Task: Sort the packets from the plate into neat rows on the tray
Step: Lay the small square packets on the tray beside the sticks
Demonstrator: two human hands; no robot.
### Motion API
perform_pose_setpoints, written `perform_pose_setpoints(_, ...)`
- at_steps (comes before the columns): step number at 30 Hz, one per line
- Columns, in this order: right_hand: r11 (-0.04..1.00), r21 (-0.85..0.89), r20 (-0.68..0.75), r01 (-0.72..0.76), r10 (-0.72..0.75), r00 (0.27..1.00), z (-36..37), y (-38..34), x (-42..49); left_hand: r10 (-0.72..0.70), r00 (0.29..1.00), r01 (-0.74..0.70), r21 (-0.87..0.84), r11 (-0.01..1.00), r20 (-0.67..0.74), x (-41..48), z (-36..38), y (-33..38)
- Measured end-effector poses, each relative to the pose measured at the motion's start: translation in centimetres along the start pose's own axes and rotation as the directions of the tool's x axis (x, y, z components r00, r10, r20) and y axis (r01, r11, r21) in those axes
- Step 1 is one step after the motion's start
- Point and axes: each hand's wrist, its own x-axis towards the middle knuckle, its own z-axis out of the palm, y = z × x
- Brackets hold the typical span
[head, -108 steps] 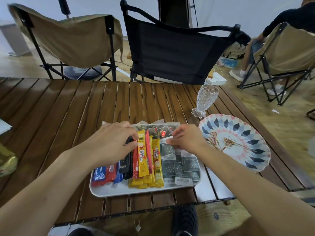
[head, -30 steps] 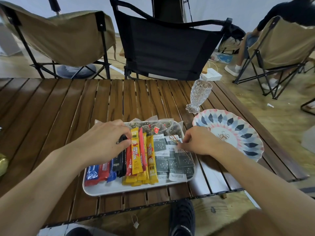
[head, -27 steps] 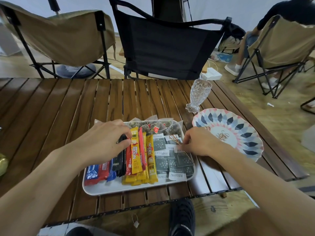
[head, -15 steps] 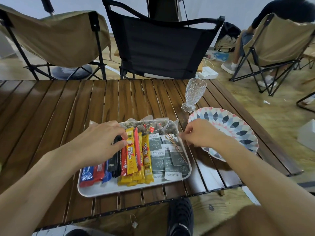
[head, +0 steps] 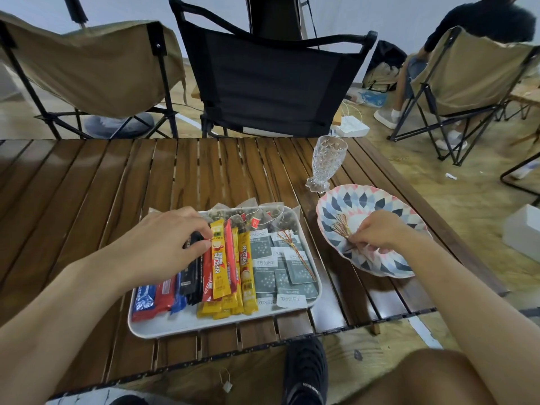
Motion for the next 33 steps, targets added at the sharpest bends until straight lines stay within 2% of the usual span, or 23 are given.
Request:
perform_pose_setpoints(4, 1.0, -0.003, -0.026, 0.02, -0.02, 0.999, -0.4, -0.3, -0.3, -0.002, 1.0, 0.002, -0.003, 1.0, -0.007, 0.0, -0.2, 0.0)
perform_pose_setpoints(7, 0.994, -0.006, -0.053, 0.112, -0.112, 0.992, -1.1, -1.4, -1.5, -0.002, 1.0, 0.002, -0.004, 1.0, -0.011, -0.1, -0.2, -0.1)
perform_pose_setpoints(13, 0.942, 0.087, 0.16, 0.325, -0.335, 0.928, 0.1, -5.8, -6.1, 0.014, 1.0, -0.014, 0.001, 1.0, -0.019, 0.0, -0.1, -0.3)
perform_pose_setpoints(18, 0.886, -0.075, 0.208, 0.458, -0.435, 0.876, 3.2, -8.2, -7.0, 0.023, 1.0, -0.023, 0.006, 1.0, -0.017, -0.1, -0.1, -0.3)
perform_pose_setpoints(27, 0.878, -0.133, 0.218, 0.46, -0.427, 0.878, 4.2, -9.1, -6.9, 0.018, 1.0, -0.018, 0.009, 1.0, -0.008, 0.0, -0.2, -0.3)
perform_pose_setpoints(30, 0.907, -0.089, 0.133, 0.411, -0.398, 0.907, 1.9, -7.9, -6.0, 0.015, 1.0, -0.015, 0.009, 1.0, -0.006, 0.0, -0.2, -0.4)
perform_pose_setpoints(33, 0.957, -0.058, 0.029, 0.283, -0.282, 0.959, -0.4, -4.8, -4.0, 0.004, 1.0, -0.004, 0.003, 1.0, -0.008, 0.0, -0.2, -0.3)
